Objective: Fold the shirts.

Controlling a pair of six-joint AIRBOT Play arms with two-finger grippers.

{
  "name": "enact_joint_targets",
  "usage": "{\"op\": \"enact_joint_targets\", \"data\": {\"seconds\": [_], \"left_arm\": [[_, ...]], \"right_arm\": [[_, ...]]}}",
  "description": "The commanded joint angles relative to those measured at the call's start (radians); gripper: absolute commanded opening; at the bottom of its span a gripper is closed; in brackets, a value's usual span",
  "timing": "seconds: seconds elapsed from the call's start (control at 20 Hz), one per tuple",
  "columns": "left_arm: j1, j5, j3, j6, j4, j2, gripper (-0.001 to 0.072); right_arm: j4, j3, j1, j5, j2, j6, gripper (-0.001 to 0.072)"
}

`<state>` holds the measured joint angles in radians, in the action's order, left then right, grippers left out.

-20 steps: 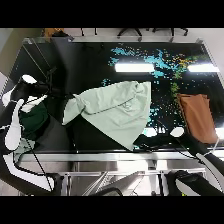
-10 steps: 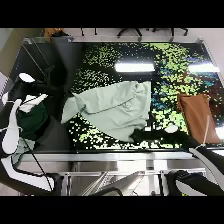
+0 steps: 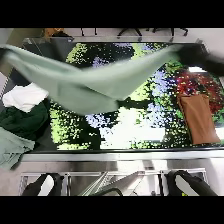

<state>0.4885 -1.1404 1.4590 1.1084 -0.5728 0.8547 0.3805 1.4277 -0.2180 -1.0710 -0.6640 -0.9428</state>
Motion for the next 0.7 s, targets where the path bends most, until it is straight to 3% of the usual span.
{"op": "enact_joint_targets", "data": {"seconds": [0.0, 0.15, 0.25, 0.4, 0.65], "left_arm": [[0.208, 0.126, 0.002, -0.001, 0.017, -0.28, 0.001], [0.175, 0.153, 0.006, -0.009, 0.011, -0.328, 0.001], [0.114, 0.099, 0.048, -0.006, -0.075, -0.283, 0.0011], [0.011, 0.011, 0.115, -0.004, -0.098, -0.129, 0.0011], [-0.284, 0.088, 0.087, -0.009, -0.238, 0.254, 0.0011]], "right_arm": [[0.027, 0.304, -0.14, -0.048, 0.009, 0.003, 0.0018], [0.029, 0.379, -0.167, -0.048, 0.009, 0.005, 0.0018], [0.037, 0.378, -0.167, -0.07, -0.014, 0.005, 0.0018], [0.034, 0.369, -0.161, -0.182, -0.125, 0.003, 0.0018], [0.113, 0.222, -0.059, -0.142, -0.398, 0.038, 0.0018]]}}
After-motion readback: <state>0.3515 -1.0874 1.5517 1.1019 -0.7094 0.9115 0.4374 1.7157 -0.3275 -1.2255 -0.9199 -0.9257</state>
